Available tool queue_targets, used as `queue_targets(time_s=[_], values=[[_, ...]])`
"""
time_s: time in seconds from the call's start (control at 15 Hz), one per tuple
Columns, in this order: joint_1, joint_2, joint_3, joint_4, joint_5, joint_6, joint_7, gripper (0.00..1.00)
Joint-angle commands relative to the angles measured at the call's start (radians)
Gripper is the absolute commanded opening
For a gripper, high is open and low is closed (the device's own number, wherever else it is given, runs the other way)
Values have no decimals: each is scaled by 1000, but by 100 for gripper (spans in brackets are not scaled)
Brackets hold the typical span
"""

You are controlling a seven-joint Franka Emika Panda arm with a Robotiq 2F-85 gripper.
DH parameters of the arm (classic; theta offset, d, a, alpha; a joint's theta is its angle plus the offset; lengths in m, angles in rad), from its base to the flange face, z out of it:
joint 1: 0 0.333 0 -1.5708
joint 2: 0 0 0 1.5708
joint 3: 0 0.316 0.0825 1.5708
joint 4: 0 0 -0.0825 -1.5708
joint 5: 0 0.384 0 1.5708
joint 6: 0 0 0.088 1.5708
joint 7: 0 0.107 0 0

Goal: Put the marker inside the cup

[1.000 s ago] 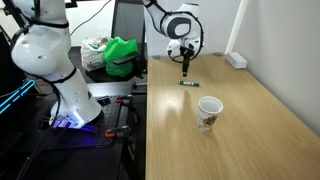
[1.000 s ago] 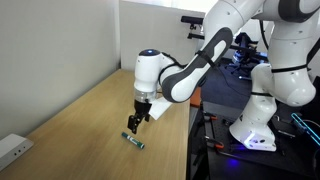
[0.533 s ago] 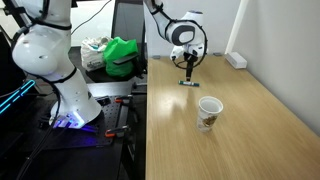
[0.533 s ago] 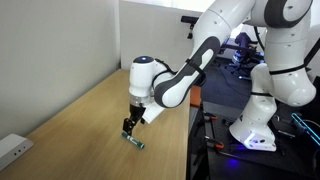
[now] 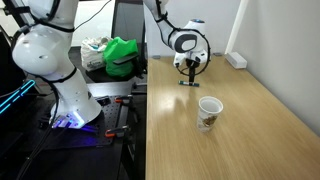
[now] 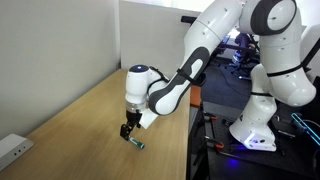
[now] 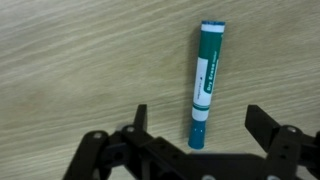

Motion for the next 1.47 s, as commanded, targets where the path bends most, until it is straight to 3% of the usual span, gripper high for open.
queue_targets(time_s=[0.0,0.2,0.33,0.47,0.6,0.87,1.2,1.27,1.33,1.4], values=[[12,40,-7,38,39,15,-56,100],[16,55,-9,49,48,12,-76,97],[21,62,-11,56,50,12,-76,86],[24,66,-11,62,49,9,-77,64],[26,70,-11,67,49,7,-79,50],[27,75,-11,74,51,5,-78,35],[26,81,-10,83,52,3,-80,28],[27,81,-11,83,51,3,-80,13],[28,81,-11,83,51,3,-79,5],[30,78,-12,82,49,2,-78,4]])
